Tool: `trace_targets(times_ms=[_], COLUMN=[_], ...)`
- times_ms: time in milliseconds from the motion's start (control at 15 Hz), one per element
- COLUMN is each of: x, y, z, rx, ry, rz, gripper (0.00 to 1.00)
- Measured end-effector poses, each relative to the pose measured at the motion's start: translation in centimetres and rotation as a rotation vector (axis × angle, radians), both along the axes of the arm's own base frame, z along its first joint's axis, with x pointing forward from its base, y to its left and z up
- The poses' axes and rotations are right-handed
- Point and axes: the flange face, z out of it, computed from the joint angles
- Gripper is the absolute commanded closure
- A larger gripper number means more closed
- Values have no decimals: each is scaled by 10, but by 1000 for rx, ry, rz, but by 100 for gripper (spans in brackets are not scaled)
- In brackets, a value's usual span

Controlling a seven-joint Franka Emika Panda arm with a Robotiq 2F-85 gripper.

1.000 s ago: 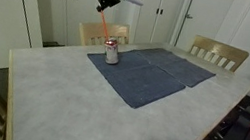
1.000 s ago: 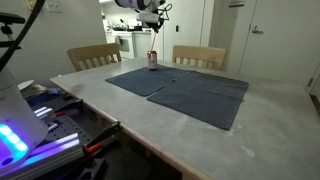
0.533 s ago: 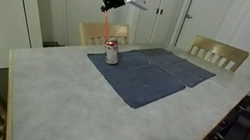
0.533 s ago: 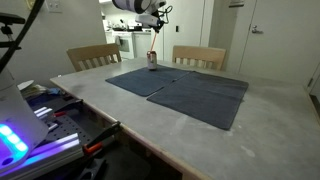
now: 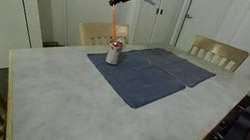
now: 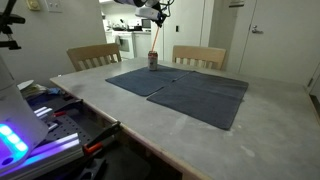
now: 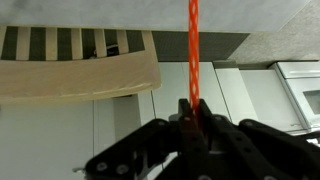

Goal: Take the straw out of the can and put it on the mat

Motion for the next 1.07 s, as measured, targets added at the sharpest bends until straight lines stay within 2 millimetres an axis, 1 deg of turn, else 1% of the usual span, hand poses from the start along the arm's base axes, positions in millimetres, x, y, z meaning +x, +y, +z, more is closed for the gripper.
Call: trace_targets(times_ms=[600, 1067], x=[-3, -2], y=[-1, -2], z=[21, 24], rx=[-4, -4], ry=[-26, -34], rz=[-1, -3], gripper=[98, 98])
